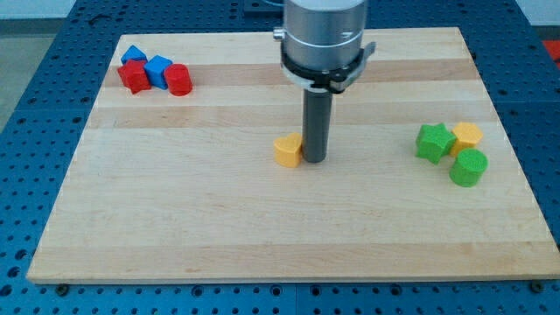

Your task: Move your arm to the green circle

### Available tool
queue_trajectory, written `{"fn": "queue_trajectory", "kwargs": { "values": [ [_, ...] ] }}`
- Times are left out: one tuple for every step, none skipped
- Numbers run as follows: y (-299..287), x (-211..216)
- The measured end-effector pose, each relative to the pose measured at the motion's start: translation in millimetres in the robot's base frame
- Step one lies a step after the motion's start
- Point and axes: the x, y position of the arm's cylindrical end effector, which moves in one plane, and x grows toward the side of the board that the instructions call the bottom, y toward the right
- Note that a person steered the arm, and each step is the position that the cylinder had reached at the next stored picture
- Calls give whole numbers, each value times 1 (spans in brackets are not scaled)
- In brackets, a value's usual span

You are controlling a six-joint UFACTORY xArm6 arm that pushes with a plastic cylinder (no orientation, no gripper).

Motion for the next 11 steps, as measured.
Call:
{"fn": "queue_trajectory", "kwargs": {
  "values": [
    [-9, 2],
    [-9, 2],
    [14, -10],
    [39, -33],
    [93, -86],
    [131, -101],
    [138, -101],
    [139, -101],
    [137, -95],
    [108, 5],
    [105, 50]
  ]
}}
